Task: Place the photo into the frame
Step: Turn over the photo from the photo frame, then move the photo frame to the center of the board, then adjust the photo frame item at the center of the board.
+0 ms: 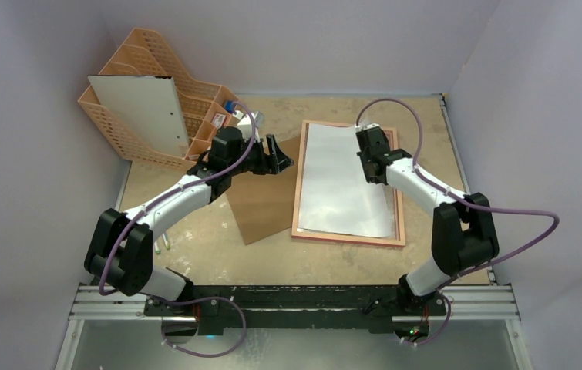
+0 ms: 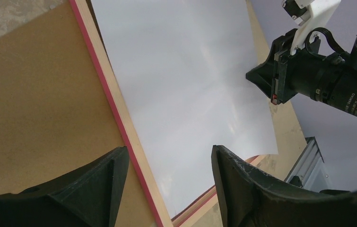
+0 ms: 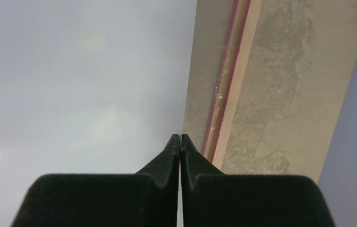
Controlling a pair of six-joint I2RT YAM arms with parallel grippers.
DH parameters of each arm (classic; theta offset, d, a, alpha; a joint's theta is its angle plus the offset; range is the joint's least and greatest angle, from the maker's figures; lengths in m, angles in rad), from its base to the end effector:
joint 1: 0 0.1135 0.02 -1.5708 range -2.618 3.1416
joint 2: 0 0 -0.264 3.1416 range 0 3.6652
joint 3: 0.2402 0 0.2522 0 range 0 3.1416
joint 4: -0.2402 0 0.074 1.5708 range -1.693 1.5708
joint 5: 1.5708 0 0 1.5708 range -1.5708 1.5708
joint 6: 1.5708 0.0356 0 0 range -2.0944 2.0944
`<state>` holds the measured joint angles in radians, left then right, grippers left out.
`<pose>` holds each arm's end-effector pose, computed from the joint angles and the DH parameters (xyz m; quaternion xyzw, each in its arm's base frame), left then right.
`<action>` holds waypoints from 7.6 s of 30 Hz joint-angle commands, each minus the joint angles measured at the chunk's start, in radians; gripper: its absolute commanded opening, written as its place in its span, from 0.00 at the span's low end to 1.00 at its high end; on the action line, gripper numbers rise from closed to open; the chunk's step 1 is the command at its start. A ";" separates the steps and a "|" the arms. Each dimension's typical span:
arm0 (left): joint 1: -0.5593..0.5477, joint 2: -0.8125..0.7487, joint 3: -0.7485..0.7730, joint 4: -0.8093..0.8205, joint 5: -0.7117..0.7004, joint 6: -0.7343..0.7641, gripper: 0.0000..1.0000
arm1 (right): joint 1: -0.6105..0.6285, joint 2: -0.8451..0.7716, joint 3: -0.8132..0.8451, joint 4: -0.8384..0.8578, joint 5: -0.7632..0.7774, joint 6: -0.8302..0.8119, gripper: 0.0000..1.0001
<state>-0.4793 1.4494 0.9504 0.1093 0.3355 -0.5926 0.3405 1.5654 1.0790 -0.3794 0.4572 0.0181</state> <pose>0.2886 -0.1632 0.2701 0.0465 0.8229 -0.3996 0.4012 0.3180 0.0960 0.2353 -0.0695 0.9148 -0.1493 0.3688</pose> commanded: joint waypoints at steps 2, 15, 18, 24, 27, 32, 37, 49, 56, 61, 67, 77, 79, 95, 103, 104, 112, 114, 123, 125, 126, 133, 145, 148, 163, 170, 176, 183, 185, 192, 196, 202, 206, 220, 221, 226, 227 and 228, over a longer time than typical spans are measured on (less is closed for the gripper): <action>-0.003 0.002 -0.003 0.017 -0.015 -0.021 0.67 | 0.005 0.029 0.048 0.014 -0.064 -0.002 0.01; -0.004 0.009 -0.002 0.007 -0.019 -0.024 0.66 | 0.004 0.063 0.083 -0.005 -0.011 0.025 0.30; -0.004 0.009 -0.002 0.005 -0.021 -0.024 0.66 | 0.004 0.047 0.078 -0.009 0.009 0.039 0.48; -0.004 0.008 0.006 -0.014 -0.041 -0.017 0.66 | 0.005 0.009 0.083 -0.021 0.097 0.071 0.64; -0.004 0.008 0.015 -0.032 -0.063 -0.016 0.66 | 0.004 -0.004 0.091 -0.039 0.206 0.120 0.72; -0.004 0.006 0.018 -0.055 -0.085 -0.012 0.67 | -0.003 -0.041 0.122 -0.069 0.315 0.228 0.79; -0.004 0.003 0.018 -0.061 -0.095 -0.013 0.67 | -0.003 -0.099 0.111 0.022 0.178 0.237 0.82; -0.002 -0.030 0.027 -0.202 -0.287 0.019 0.70 | 0.068 -0.170 -0.107 0.553 -0.684 0.558 0.73; 0.007 -0.060 0.080 -0.291 -0.498 -0.011 0.70 | 0.274 0.013 -0.073 0.713 -0.671 0.806 0.68; 0.008 -0.153 -0.003 -0.221 -0.582 -0.093 0.70 | 0.329 0.202 0.101 0.645 -0.588 0.792 0.67; 0.010 -0.176 -0.021 -0.219 -0.584 -0.102 0.70 | 0.331 0.400 0.296 0.483 -0.500 0.749 0.65; 0.010 -0.098 -0.041 -0.165 -0.498 -0.110 0.69 | 0.330 0.544 0.470 0.221 -0.426 0.709 0.65; 0.010 -0.072 -0.036 -0.154 -0.475 -0.087 0.69 | 0.330 0.567 0.503 0.161 -0.372 0.707 0.65; 0.018 0.204 -0.177 0.074 -0.281 -0.122 0.68 | 0.256 0.505 0.425 0.076 -0.181 0.715 0.66; 0.018 0.233 -0.216 0.069 -0.308 -0.113 0.67 | 0.173 0.446 0.340 0.089 -0.158 0.708 0.68; 0.018 0.234 -0.215 0.069 -0.308 -0.112 0.67 | 0.166 0.433 0.324 0.094 -0.155 0.707 0.70; 0.018 0.225 -0.184 0.048 -0.328 -0.101 0.67 | 0.087 0.344 0.209 0.116 -0.141 0.707 0.73; 0.018 0.220 -0.171 0.044 -0.333 -0.096 0.67 | 0.068 0.328 0.186 0.119 -0.133 0.711 0.73; 0.020 0.223 -0.051 0.003 -0.385 -0.052 0.67 | 0.031 0.286 0.151 0.132 -0.128 0.710 0.73; 0.023 0.231 0.001 -0.001 -0.382 -0.023 0.68 | 0.031 0.294 0.158 0.133 -0.138 0.702 0.73; 0.026 0.240 0.033 -0.002 -0.372 -0.002 0.68 | 0.031 0.297 0.160 0.136 -0.147 0.696 0.73; 0.032 0.436 0.349 -0.061 -0.301 0.236 0.69 | 0.031 0.292 0.154 0.189 -0.211 0.666 0.73; 0.051 0.627 0.387 -0.034 0.002 0.243 0.56 | 0.025 0.390 0.269 0.171 -0.146 0.663 0.71; 0.052 0.637 0.358 -0.099 -0.088 0.236 0.56 | 0.009 0.412 0.298 0.151 -0.091 0.669 0.71; 0.086 0.641 0.340 -0.241 -0.313 0.166 0.55 | -0.068 0.515 0.432 0.097 0.028 0.673 0.72; 0.097 0.605 0.408 -0.199 -0.236 0.254 0.60 | -0.067 0.476 0.385 0.179 -0.110 0.628 0.71; 0.100 0.659 0.612 -0.218 -0.200 0.421 0.71 | -0.058 0.378 0.263 0.222 -0.284 0.618 0.70; 0.120 0.830 0.829 -0.347 -0.113 0.511 0.72 | 0.004 0.211 0.051 0.255 -0.424 0.671 0.70; 0.133 0.852 0.835 -0.364 -0.058 0.522 0.72 | 0.040 0.164 0.000 0.256 -0.436 0.720 0.70; 0.198 0.880 0.805 -0.403 0.137 0.555 0.72 | 0.165 -0.027 -0.209 0.288 -0.448 1.000 0.75; 0.214 0.907 0.827 -0.476 0.187 0.587 0.70 | 0.174 -0.114 -0.317 0.296 -0.454 1.110 0.79; 0.215 0.909 0.810 -0.511 0.226 0.588 0.67 | 0.176 -0.175 -0.376 0.246 -0.454 1.188 0.84; 0.215 0.905 0.787 -0.529 0.264 0.630 0.65 | 0.174 -0.174 -0.420 0.271 -0.465 1.244 0.86; 0.215 0.859 0.747 -0.735 0.424 0.740 0.59 | 0.167 0.031 -0.330 0.388 -0.558 1.143 0.81; 0.215 0.839 0.725 -0.733 0.436 0.739 0.59 | 0.163 0.037 -0.320 0.404 -0.562 1.125 0.81; 0.215 0.754 0.610 -0.702 0.384 0.676 0.56 | 0.127 0.070 -0.290 0.461 -0.608 1.038 0.81; 0.215 0.742 0.586 -0.692 0.370 0.658 0.55 | 0.118 0.076 -0.283 0.463 -0.608 1.019 0.81; 0.215 0.732 0.555 -0.680 0.352 0.631 0.55 | 0.106 0.081 -0.279 0.473 -0.614 0.999 0.81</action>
<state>-0.2222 2.2158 1.6287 -0.3828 0.6235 0.1467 0.4763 1.5742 0.7670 -0.0692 -0.2241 1.1389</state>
